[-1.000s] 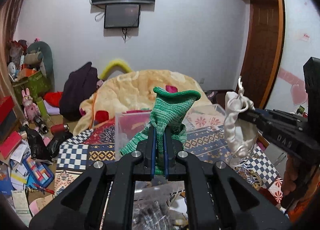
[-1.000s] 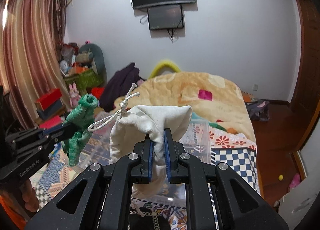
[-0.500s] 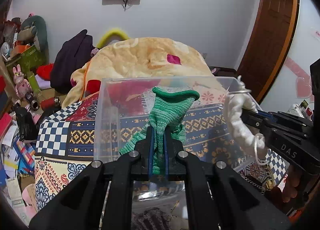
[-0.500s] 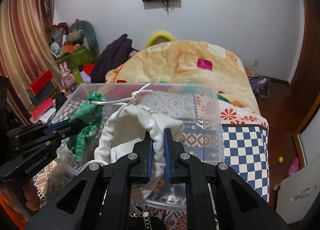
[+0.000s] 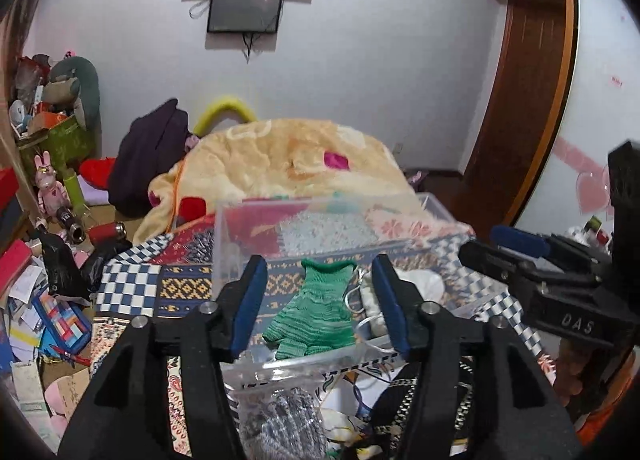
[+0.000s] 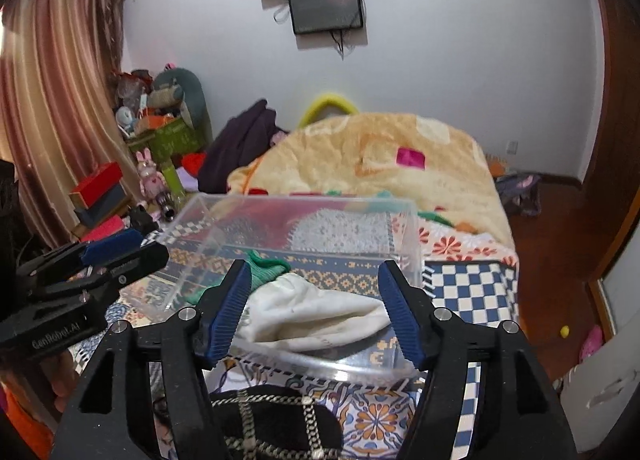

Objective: Organize soft objects
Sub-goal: 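Grasp silver foil bag with left tool while right tool grasps black knit hat, then place foil bag in box with left tool while right tool drops hat in, then grasp floral scrunchie with left tool while right tool grasps red velvet pouch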

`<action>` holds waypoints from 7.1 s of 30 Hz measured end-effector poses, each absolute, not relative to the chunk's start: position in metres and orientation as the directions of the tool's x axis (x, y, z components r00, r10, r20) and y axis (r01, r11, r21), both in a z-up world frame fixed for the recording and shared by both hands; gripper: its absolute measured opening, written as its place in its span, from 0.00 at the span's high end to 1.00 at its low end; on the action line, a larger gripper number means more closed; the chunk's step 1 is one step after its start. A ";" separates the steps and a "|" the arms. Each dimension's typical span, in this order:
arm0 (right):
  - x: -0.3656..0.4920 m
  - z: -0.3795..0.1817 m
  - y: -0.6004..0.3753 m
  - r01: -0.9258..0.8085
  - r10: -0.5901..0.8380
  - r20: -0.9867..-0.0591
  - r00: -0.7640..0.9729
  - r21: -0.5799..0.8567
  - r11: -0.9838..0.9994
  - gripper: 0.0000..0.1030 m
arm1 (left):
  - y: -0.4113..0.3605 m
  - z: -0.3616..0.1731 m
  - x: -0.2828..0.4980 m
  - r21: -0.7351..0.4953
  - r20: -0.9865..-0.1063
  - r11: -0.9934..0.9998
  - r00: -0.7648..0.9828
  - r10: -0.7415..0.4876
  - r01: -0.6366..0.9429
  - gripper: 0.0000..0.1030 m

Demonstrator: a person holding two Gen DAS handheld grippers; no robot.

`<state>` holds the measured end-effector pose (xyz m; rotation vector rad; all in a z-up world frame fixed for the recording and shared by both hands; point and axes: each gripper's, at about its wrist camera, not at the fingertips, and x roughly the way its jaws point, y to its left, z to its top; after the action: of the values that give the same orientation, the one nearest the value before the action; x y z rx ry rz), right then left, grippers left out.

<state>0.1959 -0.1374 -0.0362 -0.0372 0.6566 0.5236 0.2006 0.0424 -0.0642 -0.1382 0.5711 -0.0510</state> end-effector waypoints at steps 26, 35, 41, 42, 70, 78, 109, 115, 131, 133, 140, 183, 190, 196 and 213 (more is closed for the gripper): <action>0.133 -0.099 -0.148 -0.519 0.528 -0.643 0.555 0.229 0.823 0.25 | 0.054 -0.124 0.127 -0.122 -0.595 0.989 0.804 -0.010 -0.078 0.25; 0.132 -0.104 -0.147 -0.537 0.553 -0.636 0.539 0.247 0.807 0.60 | 0.068 -0.158 0.131 -0.152 -0.660 0.981 0.751 -0.009 -0.121 0.25; 0.131 -0.104 -0.149 -0.532 0.567 -0.625 0.537 0.271 0.802 0.80 | 0.069 -0.167 0.132 -0.178 -0.677 0.978 0.735 -0.044 -0.105 0.43; 0.131 -0.103 -0.151 -0.532 0.570 -0.619 0.540 0.274 0.801 0.81 | 0.068 -0.167 0.131 -0.180 -0.677 0.978 0.735 -0.049 -0.101 0.48; 0.116 -0.031 -0.185 -0.530 0.591 -0.419 0.689 0.265 0.806 0.83 | 0.053 -0.088 0.093 -0.168 -0.503 0.986 0.860 -0.084 -0.002 0.87; 0.128 -0.011 -0.178 -0.536 0.584 -0.363 0.726 0.233 0.811 0.83 | 0.047 -0.062 0.109 -0.125 -0.446 0.992 0.893 -0.058 0.001 0.87; 0.213 -0.046 -0.133 -0.478 0.494 -0.515 0.701 0.175 0.861 0.83 | 0.042 -0.094 0.239 -0.045 -0.598 0.999 0.801 -0.006 -0.026 0.87; 0.228 -0.063 -0.126 -0.448 0.440 -0.600 0.668 0.148 0.882 0.83 | 0.032 -0.109 0.254 -0.027 -0.634 1.000 0.773 -0.006 -0.014 0.87; 0.223 -0.073 -0.124 -0.443 0.417 -0.653 0.632 0.137 0.886 0.61 | 0.025 -0.115 0.250 0.013 -0.647 1.000 0.762 0.025 -0.022 0.56; 0.219 -0.069 -0.125 -0.447 0.418 -0.643 0.642 0.128 0.885 0.57 | 0.025 -0.109 0.244 0.003 -0.635 1.000 0.772 0.018 -0.021 0.54; 0.193 -0.044 -0.135 -0.472 0.429 -0.576 0.696 0.082 0.878 0.52 | 0.027 -0.080 0.214 -0.026 -0.570 1.000 0.821 -0.017 0.003 0.37; 0.094 -0.138 -0.183 -0.431 0.357 -0.727 0.586 0.092 0.897 0.23 | 0.022 -0.174 0.113 -0.159 -0.697 0.986 0.701 -0.152 0.055 0.41; 0.088 -0.138 -0.174 -0.475 0.356 -0.711 0.606 0.036 0.879 0.45 | 0.020 -0.177 0.108 -0.182 -0.693 0.978 0.692 -0.203 0.104 0.67; 0.087 -0.134 -0.170 -0.500 0.377 -0.693 0.614 0.028 0.866 0.62 | 0.019 -0.172 0.097 -0.179 -0.677 0.978 0.707 -0.203 0.110 0.79; 0.087 -0.106 -0.180 -0.489 0.418 -0.623 0.661 0.065 0.870 0.80 | 0.033 -0.121 0.081 -0.151 -0.570 0.985 0.807 -0.156 0.085 0.80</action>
<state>0.0870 -0.1797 -0.1059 -0.1111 0.6751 0.5142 0.0806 0.0331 -0.1215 -0.1202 0.6190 -0.1293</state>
